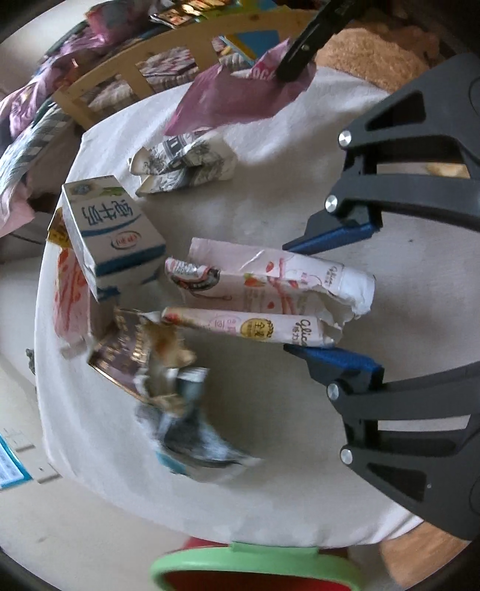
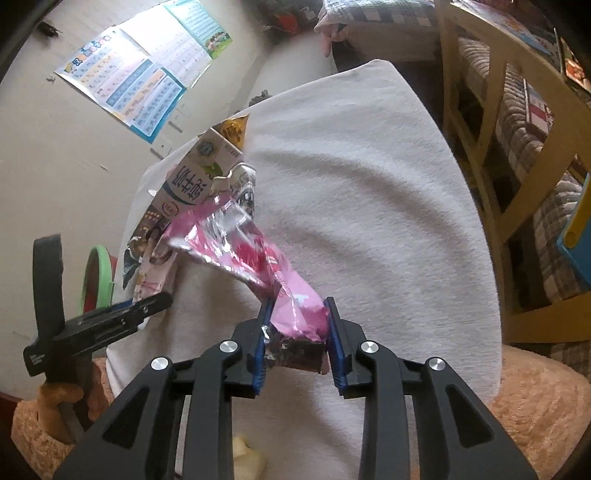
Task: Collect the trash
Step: 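Grasp the pink foil wrapper with the right gripper while the left grasps the white paper wrapper, then lift both held wrappers and carry them over the bin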
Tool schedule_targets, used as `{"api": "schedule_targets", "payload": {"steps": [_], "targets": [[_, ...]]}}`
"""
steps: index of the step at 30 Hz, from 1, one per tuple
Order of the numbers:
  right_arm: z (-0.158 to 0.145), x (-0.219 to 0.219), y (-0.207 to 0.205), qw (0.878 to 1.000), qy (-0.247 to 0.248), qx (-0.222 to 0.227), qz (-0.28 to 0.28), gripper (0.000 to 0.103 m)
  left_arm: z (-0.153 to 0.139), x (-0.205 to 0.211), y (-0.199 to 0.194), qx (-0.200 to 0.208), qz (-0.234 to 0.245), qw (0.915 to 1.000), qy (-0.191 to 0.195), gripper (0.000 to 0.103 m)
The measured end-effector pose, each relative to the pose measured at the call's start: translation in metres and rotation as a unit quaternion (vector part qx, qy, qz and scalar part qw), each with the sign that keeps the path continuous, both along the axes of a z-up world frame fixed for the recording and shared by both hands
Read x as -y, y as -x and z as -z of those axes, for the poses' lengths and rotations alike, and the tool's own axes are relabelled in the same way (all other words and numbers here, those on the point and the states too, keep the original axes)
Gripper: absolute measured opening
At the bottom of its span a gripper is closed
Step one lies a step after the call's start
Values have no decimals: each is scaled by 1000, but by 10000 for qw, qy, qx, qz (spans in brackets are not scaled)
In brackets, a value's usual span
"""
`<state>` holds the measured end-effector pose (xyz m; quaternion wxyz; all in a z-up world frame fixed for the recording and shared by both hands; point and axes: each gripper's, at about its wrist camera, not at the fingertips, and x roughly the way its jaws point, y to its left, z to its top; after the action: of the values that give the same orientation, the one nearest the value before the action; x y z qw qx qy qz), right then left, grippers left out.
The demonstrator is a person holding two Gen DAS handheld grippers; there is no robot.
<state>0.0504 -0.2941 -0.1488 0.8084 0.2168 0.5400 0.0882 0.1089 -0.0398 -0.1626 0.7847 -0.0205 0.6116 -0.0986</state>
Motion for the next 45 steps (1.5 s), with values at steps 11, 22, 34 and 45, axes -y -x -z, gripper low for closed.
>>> {"api": "schedule_targets", "payload": {"steps": [11,22,34,45], "targets": [[-2,5,1,9994,-300,111,112,40,-10,3,6,307,64,9994,-111,71],[1,4,0,9998,-167,77,77,22,10,16,8,-19,240,9996,-111,53],[-26,6,8,9970,-293,671,246,19,-22,-2,18,411,28,9991,111,43],[-72,-19,14,9911,-608,1179,65,19,-77,-7,28,1182,10,9928,211,43]]}}
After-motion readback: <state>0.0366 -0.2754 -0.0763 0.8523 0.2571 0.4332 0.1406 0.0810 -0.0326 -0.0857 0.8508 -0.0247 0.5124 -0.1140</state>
